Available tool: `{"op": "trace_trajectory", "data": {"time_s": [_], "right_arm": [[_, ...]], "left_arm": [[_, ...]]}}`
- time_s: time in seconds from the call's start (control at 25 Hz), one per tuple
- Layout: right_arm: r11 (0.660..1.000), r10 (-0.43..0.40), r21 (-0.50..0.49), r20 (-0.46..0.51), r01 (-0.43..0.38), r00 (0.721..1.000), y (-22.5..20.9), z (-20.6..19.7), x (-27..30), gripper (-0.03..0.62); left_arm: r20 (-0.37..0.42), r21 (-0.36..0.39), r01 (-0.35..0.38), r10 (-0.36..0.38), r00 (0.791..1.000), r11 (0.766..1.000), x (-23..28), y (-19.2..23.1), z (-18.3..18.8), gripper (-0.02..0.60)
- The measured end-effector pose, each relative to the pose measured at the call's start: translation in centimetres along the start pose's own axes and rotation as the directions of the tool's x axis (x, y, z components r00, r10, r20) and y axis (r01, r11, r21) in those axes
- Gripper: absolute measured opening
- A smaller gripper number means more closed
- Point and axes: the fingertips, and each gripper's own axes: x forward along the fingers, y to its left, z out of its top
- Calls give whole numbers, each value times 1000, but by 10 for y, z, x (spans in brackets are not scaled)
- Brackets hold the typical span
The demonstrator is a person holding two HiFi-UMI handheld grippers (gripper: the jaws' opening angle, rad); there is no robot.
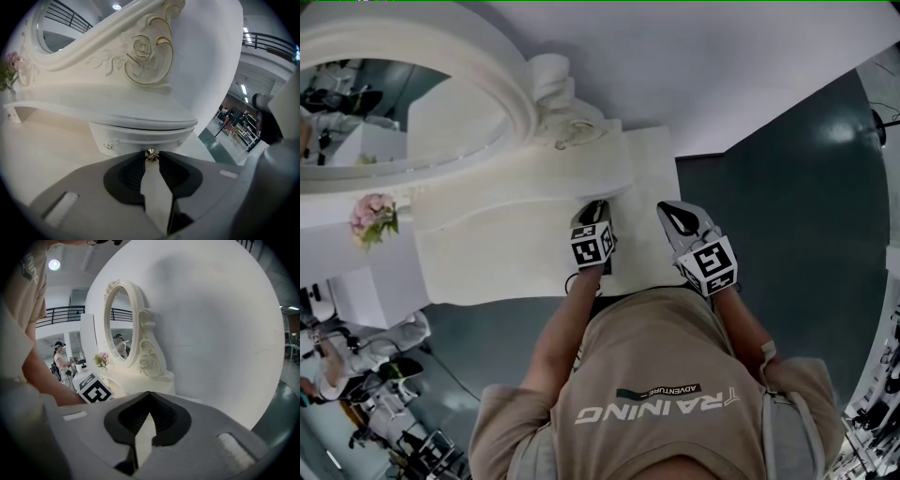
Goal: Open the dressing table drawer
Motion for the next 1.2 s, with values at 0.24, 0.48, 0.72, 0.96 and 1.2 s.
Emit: {"op": "trace_trajectory", "data": {"time_s": [0.24, 0.48, 0.72, 0.96, 1.2], "right_arm": [[1000, 3, -4, 2, -3, 1000, 9, -2, -4, 3], [1000, 6, -2, 2, -6, 1000, 20, -6, -8, 3], [1000, 7, -8, 11, -7, 1000, 28, -6, -9, 3], [1000, -3, -12, 20, 3, 1000, 33, -4, -12, 3], [1000, -29, -2, 17, 29, 999, 35, -9, -15, 3]], "left_arm": [[-10, 3, 4, -4, 1000, 1000, -6, -1, -8, 112], [-19, -3, 13, -13, 1000, 1000, -15, -5, -21, 112], [-26, -2, 22, -22, 999, 1000, -22, -6, -32, 112], [-23, -6, 28, -28, 999, 1000, -26, -7, -37, 112], [-30, -27, 42, -43, 999, 999, -26, -10, -39, 112]]}}
